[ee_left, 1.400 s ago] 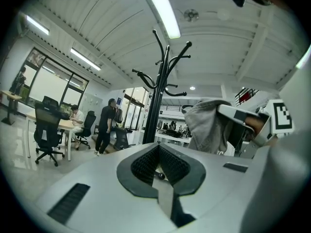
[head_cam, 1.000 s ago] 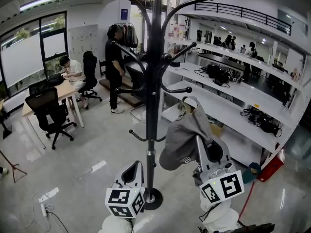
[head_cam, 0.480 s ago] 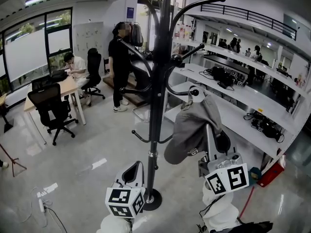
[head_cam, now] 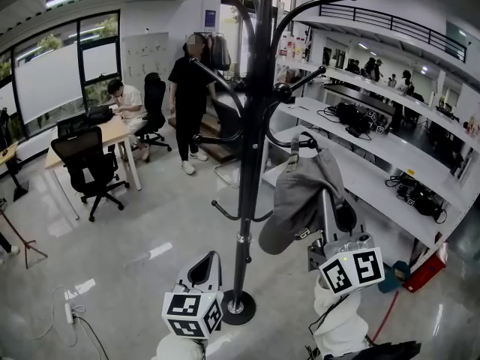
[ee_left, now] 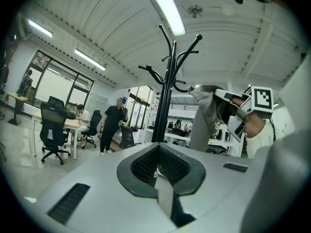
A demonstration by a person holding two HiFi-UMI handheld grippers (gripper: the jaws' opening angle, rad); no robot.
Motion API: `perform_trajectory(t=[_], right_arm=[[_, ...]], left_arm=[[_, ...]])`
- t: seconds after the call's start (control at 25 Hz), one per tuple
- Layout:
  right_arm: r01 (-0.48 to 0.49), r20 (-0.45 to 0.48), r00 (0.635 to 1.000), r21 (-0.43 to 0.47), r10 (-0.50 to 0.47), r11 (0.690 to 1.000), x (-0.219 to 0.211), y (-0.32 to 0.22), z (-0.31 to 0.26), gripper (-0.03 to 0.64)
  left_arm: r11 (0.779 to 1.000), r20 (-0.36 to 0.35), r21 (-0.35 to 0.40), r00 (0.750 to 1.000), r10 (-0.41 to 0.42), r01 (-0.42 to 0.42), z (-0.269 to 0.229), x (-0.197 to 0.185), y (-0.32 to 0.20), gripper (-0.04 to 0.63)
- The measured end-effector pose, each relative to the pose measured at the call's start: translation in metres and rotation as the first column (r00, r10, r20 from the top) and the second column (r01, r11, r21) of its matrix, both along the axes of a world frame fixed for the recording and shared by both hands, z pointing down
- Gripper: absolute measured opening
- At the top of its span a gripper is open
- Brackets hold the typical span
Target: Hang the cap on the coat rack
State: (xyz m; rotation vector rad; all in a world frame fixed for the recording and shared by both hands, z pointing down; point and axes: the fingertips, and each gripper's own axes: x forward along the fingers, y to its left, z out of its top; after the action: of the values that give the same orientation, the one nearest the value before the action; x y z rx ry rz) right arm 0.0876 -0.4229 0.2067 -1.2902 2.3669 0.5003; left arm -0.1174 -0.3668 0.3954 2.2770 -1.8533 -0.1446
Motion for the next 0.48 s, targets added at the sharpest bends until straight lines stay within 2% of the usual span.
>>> perform_trajectory(t=[0.48], right_arm=[[0.056, 0.008, 0.998, -0.06, -0.055, 0.997, -0.026, -0.021, 0.026, 0.044]], left_arm=[[0.998, 0.001, -0.014, 0.999, -0.053, 0.053, 0.007, -0.021, 0.005, 0.0]])
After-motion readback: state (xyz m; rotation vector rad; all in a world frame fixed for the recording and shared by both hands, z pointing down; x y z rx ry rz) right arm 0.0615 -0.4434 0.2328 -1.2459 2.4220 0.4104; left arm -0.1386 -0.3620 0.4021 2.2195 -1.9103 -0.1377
